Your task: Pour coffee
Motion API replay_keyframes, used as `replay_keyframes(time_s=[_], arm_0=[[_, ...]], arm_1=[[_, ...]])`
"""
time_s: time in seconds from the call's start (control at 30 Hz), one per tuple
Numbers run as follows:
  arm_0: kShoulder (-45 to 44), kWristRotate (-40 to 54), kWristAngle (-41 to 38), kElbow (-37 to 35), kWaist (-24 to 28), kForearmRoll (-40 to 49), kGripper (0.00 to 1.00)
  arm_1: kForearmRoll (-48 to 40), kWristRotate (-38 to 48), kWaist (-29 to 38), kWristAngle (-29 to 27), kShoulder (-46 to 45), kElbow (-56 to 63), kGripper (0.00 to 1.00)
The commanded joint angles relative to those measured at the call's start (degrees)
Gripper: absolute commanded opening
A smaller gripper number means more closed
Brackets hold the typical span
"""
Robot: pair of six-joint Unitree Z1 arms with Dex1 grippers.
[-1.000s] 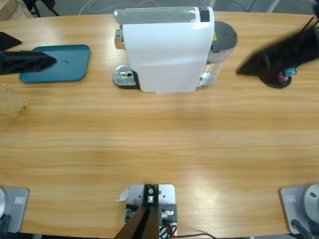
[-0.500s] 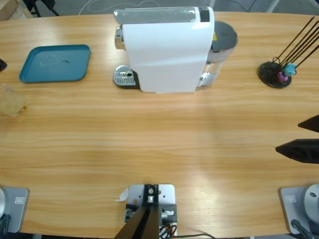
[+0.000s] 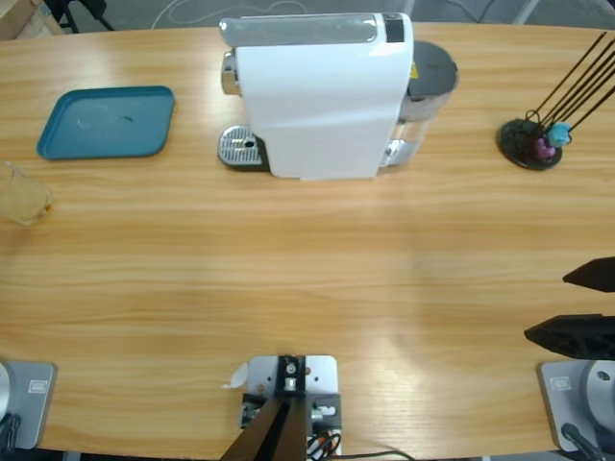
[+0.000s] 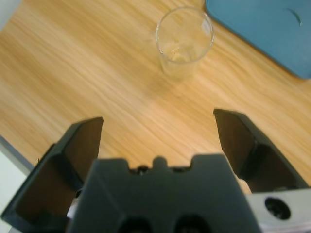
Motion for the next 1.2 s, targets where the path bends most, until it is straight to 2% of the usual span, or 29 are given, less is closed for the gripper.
replay_keyframes(time_s=[0.03, 0.23, 0.33, 0.53, 0.83, 1.2], arm_0=[[4.67, -2.21, 4.55, 4.52, -2.66, -0.40, 0.996], [8.50, -4.66, 9.03, 7.94, -2.34, -4.23, 0.983], [8.15, -4.38, 9.01, 9.24, 0.84, -6.33, 0.982], [4.75, 3.48, 9.91, 11.88, 7.24, -12.23, 0.982], [1.59, 14.57, 10.58, 16.98, 9.60, -26.12, 0.982], [0.50, 20.74, 10.53, 17.21, 15.85, -28.37, 0.996]], arm_1=[[-0.69, -0.44, -0.64, -2.38, 3.58, 1.86, 1.000], [-3.29, -0.51, -0.66, -2.94, 4.72, 1.91, 1.000], [-3.96, -0.71, -0.69, -3.54, 5.11, 2.30, 1.000], [-5.10, -0.88, -0.73, -4.42, 6.42, 2.21, 1.000], [-7.09, -0.80, -0.73, -4.27, 8.57, 1.46, 1.000], [-8.71, -0.71, -0.73, -4.15, 10.41, 1.86, 1.000]])
